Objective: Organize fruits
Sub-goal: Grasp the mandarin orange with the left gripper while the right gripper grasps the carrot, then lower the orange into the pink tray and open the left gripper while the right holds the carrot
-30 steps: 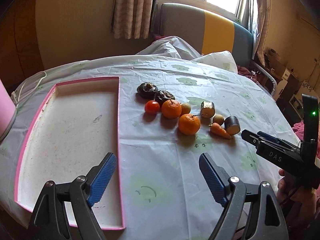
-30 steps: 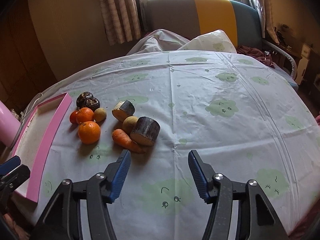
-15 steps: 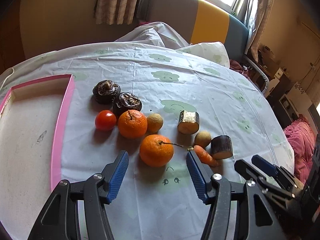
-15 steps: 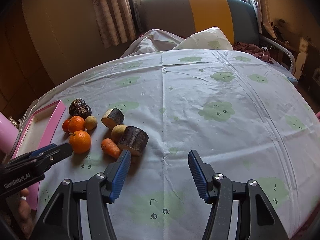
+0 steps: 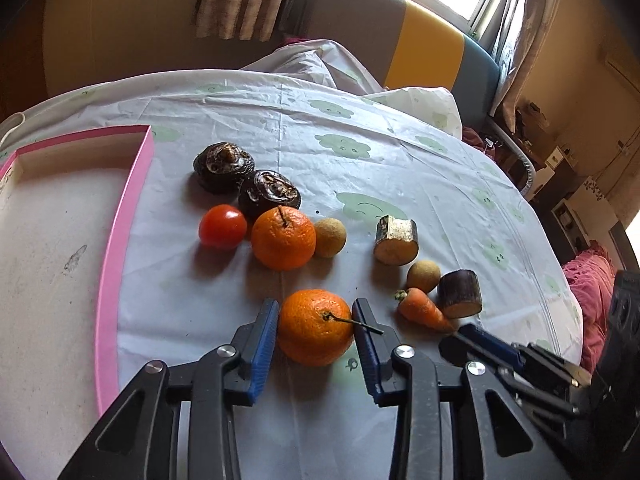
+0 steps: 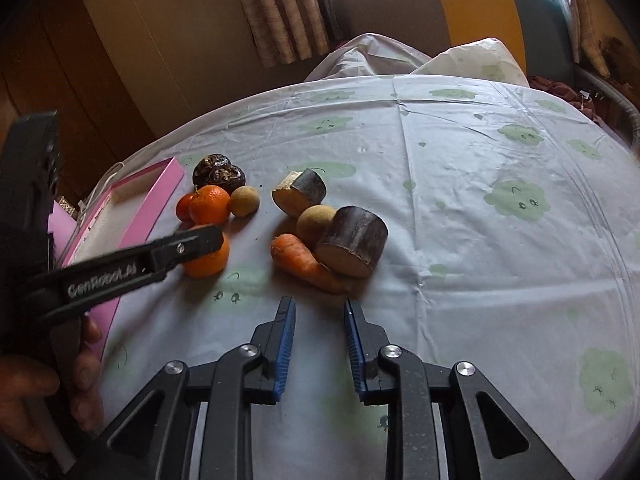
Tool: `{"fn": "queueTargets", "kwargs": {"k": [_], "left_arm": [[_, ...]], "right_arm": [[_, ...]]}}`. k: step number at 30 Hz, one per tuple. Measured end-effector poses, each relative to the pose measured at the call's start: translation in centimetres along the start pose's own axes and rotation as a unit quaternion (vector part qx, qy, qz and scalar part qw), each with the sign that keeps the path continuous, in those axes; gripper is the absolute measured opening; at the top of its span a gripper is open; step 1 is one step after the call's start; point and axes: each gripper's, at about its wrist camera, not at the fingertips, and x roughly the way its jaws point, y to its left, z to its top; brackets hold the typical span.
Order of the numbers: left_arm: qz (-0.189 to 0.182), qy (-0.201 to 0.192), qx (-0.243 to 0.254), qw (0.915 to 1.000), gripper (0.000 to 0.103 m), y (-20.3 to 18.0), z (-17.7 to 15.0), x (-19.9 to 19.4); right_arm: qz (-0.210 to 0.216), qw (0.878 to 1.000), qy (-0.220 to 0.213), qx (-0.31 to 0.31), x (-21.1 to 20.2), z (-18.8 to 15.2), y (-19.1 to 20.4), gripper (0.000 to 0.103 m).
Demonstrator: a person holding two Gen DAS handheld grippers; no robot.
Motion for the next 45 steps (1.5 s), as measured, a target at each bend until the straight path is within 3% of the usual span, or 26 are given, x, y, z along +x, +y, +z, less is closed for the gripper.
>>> {"fn": "queueTargets", "kwargs": {"k": [4,6,8,10,11,14,23,28,34,45], "left_arm": [[-0.007,0.002,-0.013,0.9999,0.038,0.8,-1.0,-1.0],[-0.007,0.002,-0.011,0.9999,0.038,0.9,-1.5,-1.5],[-0.009,0.002,-0.01,0.9999,0.038,1.0,-2.0,-1.8],[-0.01,0.002,-0.01,0.9999,0.038,1.1,-2.3,-2.1],[-0.009,0.001,-0.009,0.9999,0.038,1.2,-2.5,-2.3],[-0.011,0.0,-0.012,0.9999,0.038,1.4,-2.8,-2.9],[0.008,-0.052,-0.016,0.9985,0.038,3.3,-2.5,-7.7],[0.07,-0.093,-0.049,0.9921,0.038,7.4,-1.0,-10.7],[0.164,-0.088,-0.07,0.9801,0.038,12.5,-0.2,-10.0],[0.187,-0.078,-0.09,0.9751,0.045,13.8,-1.6,-10.0]], "right_arm": [[-0.003,1.0,0.003,-0.011,0.8,1.2,0.1,0.028],[0.006,1.0,0.013,-0.021,1.4,1.6,0.4,0.046],[0.019,0.999,0.024,-0.035,2.0,1.9,0.9,0.051],[0.005,0.998,0.03,-0.063,2.7,2.2,1.8,0.051],[0.0,0.997,0.032,-0.077,3.0,2.3,2.3,0.049],[-0.025,0.993,0.035,-0.112,3.5,2.4,3.4,0.021],[-0.022,0.988,0.047,-0.146,2.2,0.2,4.4,0.021],[-0.036,0.987,0.042,-0.149,2.1,-0.2,4.7,0.021],[-0.056,0.985,0.038,-0.161,2.1,-0.5,5.3,0.02],[-0.066,0.985,0.03,-0.159,2.1,-0.7,5.6,0.02]]}}
